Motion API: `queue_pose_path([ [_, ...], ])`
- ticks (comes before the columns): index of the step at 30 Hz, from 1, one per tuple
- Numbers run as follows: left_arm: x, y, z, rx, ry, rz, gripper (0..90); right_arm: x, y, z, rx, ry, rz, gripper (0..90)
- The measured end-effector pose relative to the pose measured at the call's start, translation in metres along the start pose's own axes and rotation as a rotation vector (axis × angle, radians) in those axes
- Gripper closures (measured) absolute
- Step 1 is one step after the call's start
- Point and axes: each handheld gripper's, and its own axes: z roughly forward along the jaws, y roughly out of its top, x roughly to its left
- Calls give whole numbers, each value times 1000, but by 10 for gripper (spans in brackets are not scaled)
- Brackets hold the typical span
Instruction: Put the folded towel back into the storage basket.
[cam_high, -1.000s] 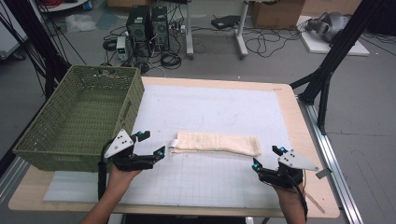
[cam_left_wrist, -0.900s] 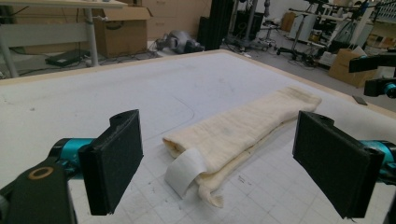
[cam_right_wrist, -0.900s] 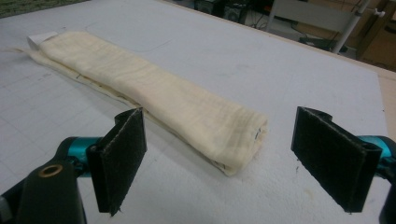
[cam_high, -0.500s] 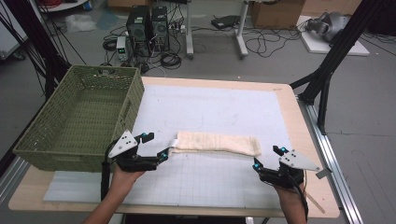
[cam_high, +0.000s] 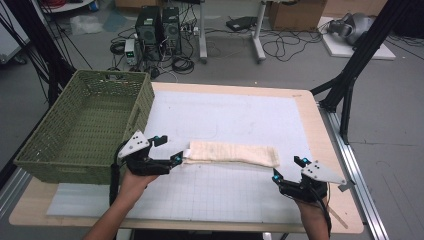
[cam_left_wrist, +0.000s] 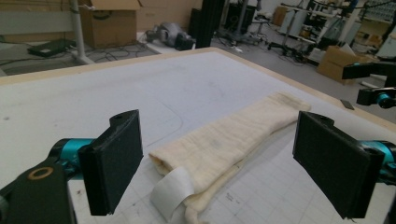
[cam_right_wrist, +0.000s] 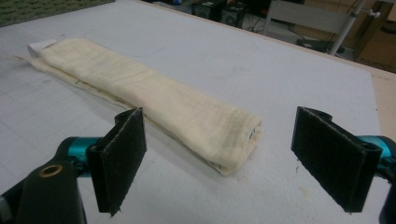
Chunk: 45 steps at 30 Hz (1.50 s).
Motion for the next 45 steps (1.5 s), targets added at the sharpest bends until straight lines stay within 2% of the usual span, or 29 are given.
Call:
queue_pose_path([
  [2, 0, 7, 4, 20, -9, 14, 174, 0, 0, 0, -7, 1, 6, 167],
  [6, 2, 18, 12, 27, -23, 11, 177, 0, 0, 0, -4, 3, 4, 168],
  [12, 1, 24, 28, 50, -26, 10, 192, -1, 0, 0, -6, 6, 0, 168],
  [16, 3, 20, 41, 108, -18, -4, 218, 0, 0, 1, -3, 9, 4, 167],
  [17, 6, 17, 47, 138, -5, -15, 218, 0, 0, 1, -3, 9, 2, 168],
  [19, 7, 15, 50, 149, 1, -23, 220, 0, 0, 1, -4, 12, -2, 168],
  [22, 13, 10, 59, 187, 20, -44, 227, 0, 0, 2, -10, 17, 3, 168],
  [25, 20, 5, 67, 232, 38, -49, 231, 1, 0, 2, -9, 21, 8, 168],
  [31, 25, -2, 73, 275, 59, -47, 234, 0, -1, 3, -7, 18, 6, 168],
  [32, 26, -5, 77, 303, 70, -48, 239, 0, 0, 3, -6, 17, 7, 168],
  [33, 26, -5, 77, 303, 70, -48, 245, 1, 0, 3, -4, 17, 9, 168],
  [36, 29, -10, 83, 349, 88, -47, 279, 1, -1, 3, 0, 19, 10, 168],
  [38, 31, -15, 87, 393, 99, -30, 295, 1, -1, 4, 0, 19, 11, 168],
  [39, 31, -15, 87, 393, 99, -30, 303, 1, -1, 4, -1, 19, 8, 168],
  [41, 32, -18, 91, 422, 103, -28, 316, 0, -1, 4, 0, 20, 8, 168],
  [45, 30, -23, 95, 459, 108, -4, 330, 0, -1, 4, 2, 22, 12, 168],
])
